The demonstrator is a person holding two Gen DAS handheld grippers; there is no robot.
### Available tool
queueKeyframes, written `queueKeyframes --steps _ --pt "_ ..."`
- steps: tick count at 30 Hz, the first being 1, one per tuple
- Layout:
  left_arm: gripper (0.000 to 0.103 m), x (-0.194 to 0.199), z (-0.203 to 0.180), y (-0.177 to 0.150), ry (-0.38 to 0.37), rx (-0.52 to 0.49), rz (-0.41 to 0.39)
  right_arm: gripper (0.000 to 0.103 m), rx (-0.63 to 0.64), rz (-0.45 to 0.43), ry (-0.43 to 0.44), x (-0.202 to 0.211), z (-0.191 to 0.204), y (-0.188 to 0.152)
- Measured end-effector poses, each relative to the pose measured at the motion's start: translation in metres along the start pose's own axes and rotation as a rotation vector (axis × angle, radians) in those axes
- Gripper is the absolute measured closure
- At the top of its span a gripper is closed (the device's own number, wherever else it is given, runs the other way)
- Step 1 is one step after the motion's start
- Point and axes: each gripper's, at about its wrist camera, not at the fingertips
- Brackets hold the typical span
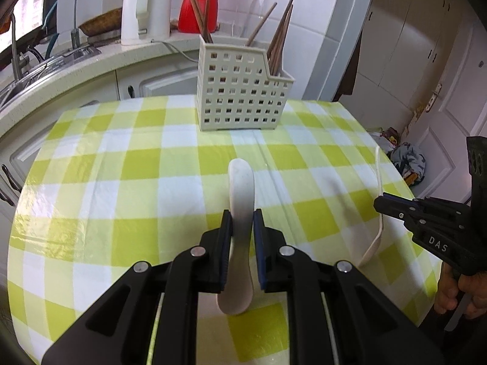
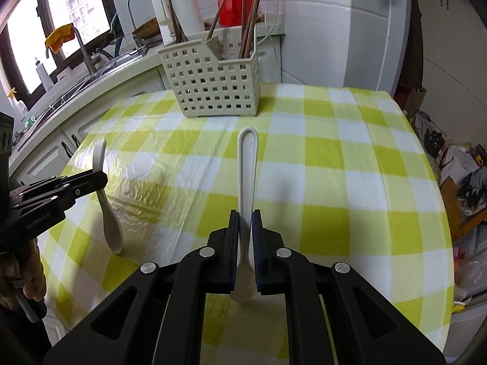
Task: Organize utensils
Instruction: 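Lift both held white spoons upright and lower them into the white basket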
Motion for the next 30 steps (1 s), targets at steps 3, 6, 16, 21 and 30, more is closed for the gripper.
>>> queueKeyframes --steps 3,6,16,21,30 --pt "0.089 0.004 0.000 0.003 0.003 -0.003 -0.012 0.094 0.002 -0.010 0.003 0.003 0.001 0.002" --pt "0.089 0.005 0.000 0.005 0.002 -0.006 -0.018 0.094 0.003 -0.019 0.006 0.004 0.002 0.004" --pt "0.089 0.013 0.008 0.027 0.018 -0.021 -0.068 0.094 0.012 -0.063 0.021 0.009 0.007 0.025" --pt "0.089 0.025 0.019 0.060 0.037 -0.035 -0.137 0.094 0.030 -0.121 0.033 0.015 0.015 0.054" --pt "0.089 0.042 0.038 0.149 0.024 -0.064 -0.281 0.094 0.057 -0.239 0.048 0.024 0.037 0.128"
Point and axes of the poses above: each gripper's, at about its wrist camera, not at the fingertips, and x roughly against the way its jaws point, z to its left, y to its top, and after that the axes turned 14 degrees about -x, right-handed
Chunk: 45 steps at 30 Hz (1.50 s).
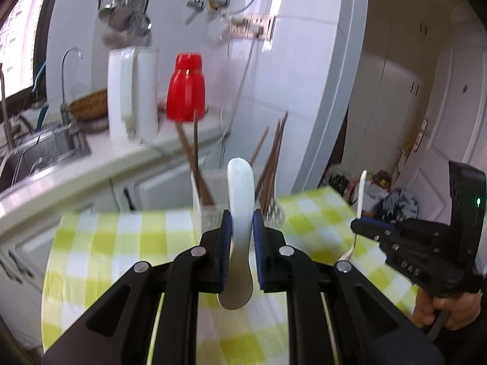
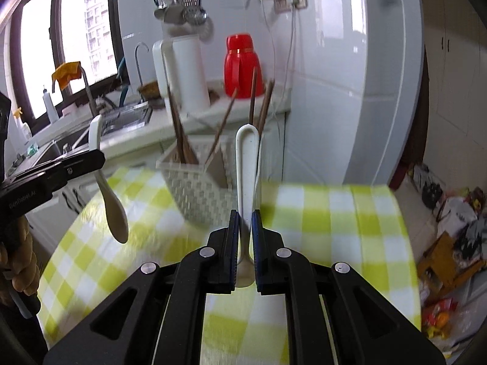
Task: Organize utensils
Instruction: 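Lift both held white spoons upright and lower them into the white basket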
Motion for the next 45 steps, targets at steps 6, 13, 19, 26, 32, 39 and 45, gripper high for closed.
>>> queueKeyframes --steps 6,13,19,26,32,39,45 --pt "0.089 -0.017 0.011 0.049 0.018 -0.010 -0.064 0.094 -0.006 -0.034 0.017 -0.019 0.009 0.040" --pt "0.089 -0.046 0.020 0.075 0.042 -0.019 -0.087 0.094 -0.045 -0.060 0.031 -0.041 0.009 0.067" --pt "0.089 -0.068 0.022 0.068 0.047 -0.017 -0.086 0.094 -0.075 -0.071 0.027 -0.059 0.006 0.072" --pt "0.089 -0.085 0.023 0.062 0.054 -0.024 -0.081 0.094 -0.101 -0.068 0.022 -0.077 0.001 0.072" --pt "0.089 -0.094 0.021 0.058 0.059 -0.026 -0.084 0.094 -0.104 -0.056 0.032 -0.088 0.005 0.069" --pt "0.089 -0.101 0.017 0.051 0.075 -0.030 -0.083 0.094 -0.110 -0.044 0.030 -0.098 0.004 0.066" --pt "0.089 -0.111 0.012 0.043 0.097 -0.042 -0.083 0.094 -0.103 -0.032 0.026 -0.105 0.003 0.063"
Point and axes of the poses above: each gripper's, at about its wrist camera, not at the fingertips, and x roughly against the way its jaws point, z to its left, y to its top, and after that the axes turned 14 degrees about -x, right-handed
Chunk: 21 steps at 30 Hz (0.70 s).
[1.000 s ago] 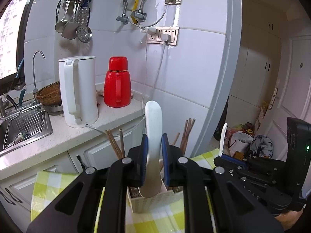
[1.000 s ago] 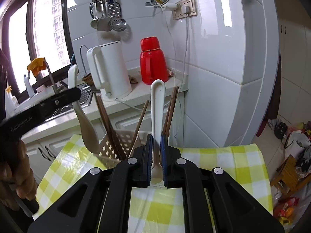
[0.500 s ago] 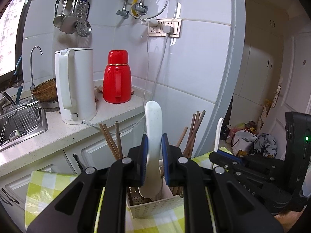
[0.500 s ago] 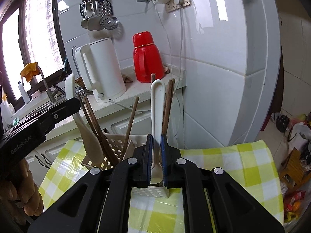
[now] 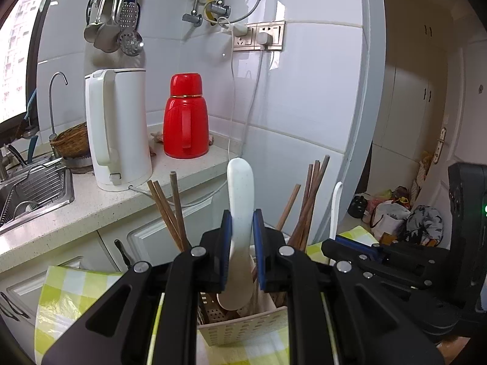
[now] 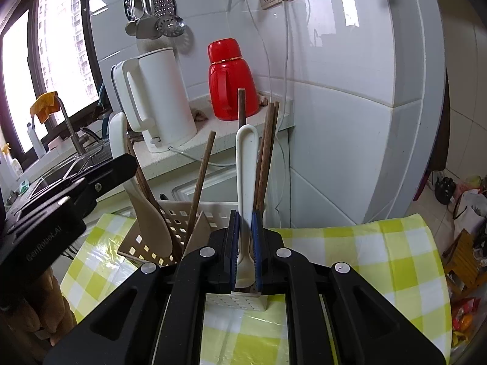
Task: Organize utensils
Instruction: 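Lift both held white spoons upright and lower them into the white basket, then open both tools to release the spoons and pull back from the basket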
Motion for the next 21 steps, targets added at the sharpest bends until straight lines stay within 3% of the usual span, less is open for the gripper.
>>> queueKeyframes --steps 21 --pt "0.086 -0.020 -0.008 -0.031 -0.001 -0.019 0.092 0.094 0.024 0.034 -0.008 -0.012 -0.002 -0.010"
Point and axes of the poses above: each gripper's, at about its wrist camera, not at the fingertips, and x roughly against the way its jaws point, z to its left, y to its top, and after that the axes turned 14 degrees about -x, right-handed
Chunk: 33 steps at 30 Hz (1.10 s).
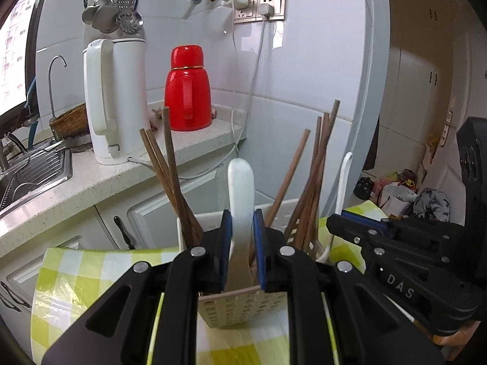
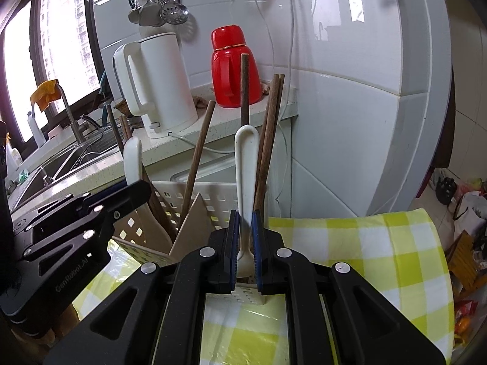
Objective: Organize utensils
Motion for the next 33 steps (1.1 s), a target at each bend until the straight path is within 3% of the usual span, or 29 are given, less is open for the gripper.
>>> queueKeyframes --steps 2,14,17,20,22,27,33 --pt "0.081 0.001 0.000 0.000 -0.003 -0.001 0.000 0.093 0.000 0.004 -0.002 0.000 0.000 0.000" --pt "0.080 0.041 0.002 0.003 -0.003 0.008 -0.058 0.091 -0.003 -0.024 -0.012 0.019 -0.008 0.005" --pt "0.075 0.060 0.006 -0.001 -0.002 0.028 -0.084 0.087 0.004 -0.053 -0.025 0.034 -0.014 0.001" --pt "0.066 0.079 0.008 -0.014 -0.001 0.051 -0.102 0.066 0.028 -0.082 -0.036 0.048 -0.017 -0.010" --pt "0.053 0.090 0.007 -0.029 -0.007 0.064 -0.106 0.046 0.048 -0.099 -0.041 0.058 -0.019 -0.025" --pt "0.039 0.104 -0.006 -0.074 -0.007 0.071 -0.086 0.030 0.073 -0.111 -0.060 0.069 -0.028 -0.076" --pt "0.022 0.109 -0.018 -0.117 -0.028 0.108 -0.087 0.021 0.038 -0.164 -0.021 0.083 -0.044 -0.118"
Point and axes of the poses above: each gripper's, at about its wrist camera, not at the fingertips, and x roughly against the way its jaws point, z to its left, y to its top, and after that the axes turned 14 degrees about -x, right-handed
